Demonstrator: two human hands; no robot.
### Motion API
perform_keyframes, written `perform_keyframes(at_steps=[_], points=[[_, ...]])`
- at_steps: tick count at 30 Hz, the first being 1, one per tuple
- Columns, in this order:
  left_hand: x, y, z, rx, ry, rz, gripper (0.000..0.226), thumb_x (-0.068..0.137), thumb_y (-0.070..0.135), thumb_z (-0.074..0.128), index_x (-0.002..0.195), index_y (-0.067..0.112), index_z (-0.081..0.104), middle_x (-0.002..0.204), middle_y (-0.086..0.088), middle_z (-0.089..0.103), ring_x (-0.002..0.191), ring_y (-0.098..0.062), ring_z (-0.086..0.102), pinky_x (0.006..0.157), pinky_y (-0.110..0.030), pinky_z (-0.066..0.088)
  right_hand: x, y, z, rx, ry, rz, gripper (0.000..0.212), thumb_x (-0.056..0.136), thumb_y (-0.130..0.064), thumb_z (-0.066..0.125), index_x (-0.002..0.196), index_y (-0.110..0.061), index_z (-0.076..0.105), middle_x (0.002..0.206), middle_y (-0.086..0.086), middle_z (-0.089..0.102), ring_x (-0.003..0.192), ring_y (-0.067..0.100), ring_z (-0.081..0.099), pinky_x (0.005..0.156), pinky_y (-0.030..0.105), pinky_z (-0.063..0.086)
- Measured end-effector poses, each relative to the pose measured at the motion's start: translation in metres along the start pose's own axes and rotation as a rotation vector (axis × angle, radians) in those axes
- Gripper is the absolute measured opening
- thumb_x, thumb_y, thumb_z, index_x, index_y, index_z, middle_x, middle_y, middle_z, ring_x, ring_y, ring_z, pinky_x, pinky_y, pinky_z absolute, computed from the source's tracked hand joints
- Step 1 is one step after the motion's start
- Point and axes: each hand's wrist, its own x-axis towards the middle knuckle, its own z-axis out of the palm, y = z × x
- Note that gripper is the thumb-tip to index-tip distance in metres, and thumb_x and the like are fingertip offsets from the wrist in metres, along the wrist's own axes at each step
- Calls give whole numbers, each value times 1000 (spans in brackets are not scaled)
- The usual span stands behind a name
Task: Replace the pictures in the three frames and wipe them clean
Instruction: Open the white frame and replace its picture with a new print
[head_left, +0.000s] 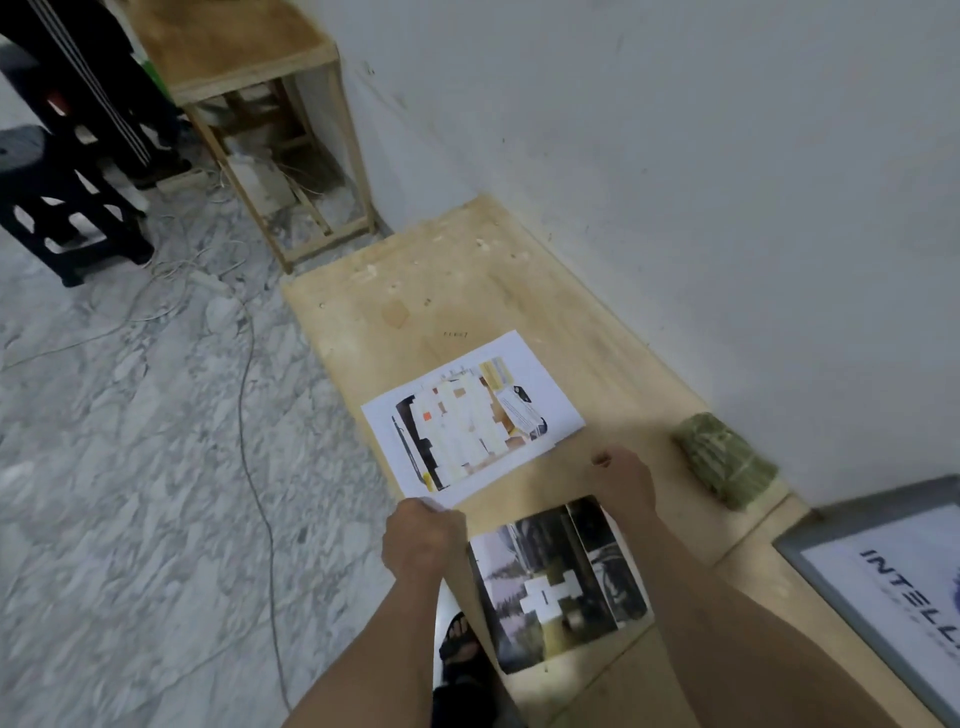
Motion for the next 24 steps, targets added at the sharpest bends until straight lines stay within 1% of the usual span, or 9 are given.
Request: perform_keyframes(at_steps=[1, 3, 5, 9, 12, 14, 17, 21, 24], points=[[-12, -5, 4, 7, -18, -25, 27, 95, 19, 51, 70, 14, 59, 72, -2, 58, 65, -22, 58, 64, -28, 48, -9, 16, -5, -35, -10, 20, 5, 82, -13, 54, 82, -15, 58, 93, 7, 62, 83, 26, 55, 68, 30, 38], [-32, -17, 16, 28, -33, -32, 26, 96, 21, 46, 78, 8, 59, 92, -9, 66, 85, -30, 65, 73, -32, 51, -27, 45, -14, -110, -26, 36, 9, 82, -11, 52, 74, -14, 51, 84, 7, 58, 75, 25, 51, 64, 31, 38], [-46, -29, 28, 15, -31, -23, 23, 96, 21, 45, 87, 7, 60, 107, -12, 64, 99, -34, 64, 79, -34, 48, -41, 66, -16, -211, -40, 19, 6, 84, -15, 51, 79, -12, 52, 84, 7, 57, 79, 27, 54, 68, 31, 42], [-72, -58, 48, 13, -24, -55, 30, 99, 24, 43, 116, 4, 59, 119, -15, 61, 106, -34, 62, 85, -35, 48, -68, 94, -6, -192, -124, 59, 11, 82, -19, 55, 84, -10, 49, 84, 6, 55, 81, 26, 54, 66, 30, 40], [-85, -74, 52, -50, -81, -77, 18, 94, 17, 55, 100, 2, 62, 105, -18, 68, 84, -31, 61, 73, -33, 49, -85, 104, 4, 3, -135, 134, 16, 85, -20, 51, 94, -7, 53, 92, 9, 60, 89, 28, 58, 70, 31, 40], [-91, -83, 50, -104, -92, -66, 7, 89, 10, 63, 83, 6, 63, 91, -12, 68, 74, -28, 58, 67, -31, 48, -96, 107, 6, 130, -139, 161, 12, 83, -19, 54, 85, -8, 58, 85, 8, 63, 85, 27, 59, 67, 30, 41], [-96, -96, 45, -203, -97, -50, 11, 90, 7, 61, 84, 6, 71, 86, -11, 70, 80, -32, 66, 69, -34, 53, -112, 112, 0, 225, -158, 153, 17, 75, -9, 59, 58, -10, 55, 63, 9, 56, 66, 24, 54, 60, 29, 39], [-100, -107, 36, -360, -159, -77, 21, 89, 5, 63, 72, 10, 74, 87, -15, 75, 89, -39, 70, 83, -47, 58, -134, 123, -22, 314, -147, 106, 19, 75, -7, 62, 57, -9, 56, 60, 11, 55, 64, 22, 51, 63, 30, 38], [-111, -102, 34, -403, -228, -35, 14, 89, 2, 64, 79, 4, 74, 89, -18, 75, 90, -41, 71, 78, -45, 55, -150, 144, -39, 409, -168, 156, 15, 84, -10, 64, 70, -13, 60, 74, 7, 59, 74, 21, 54, 71, 29, 44]])
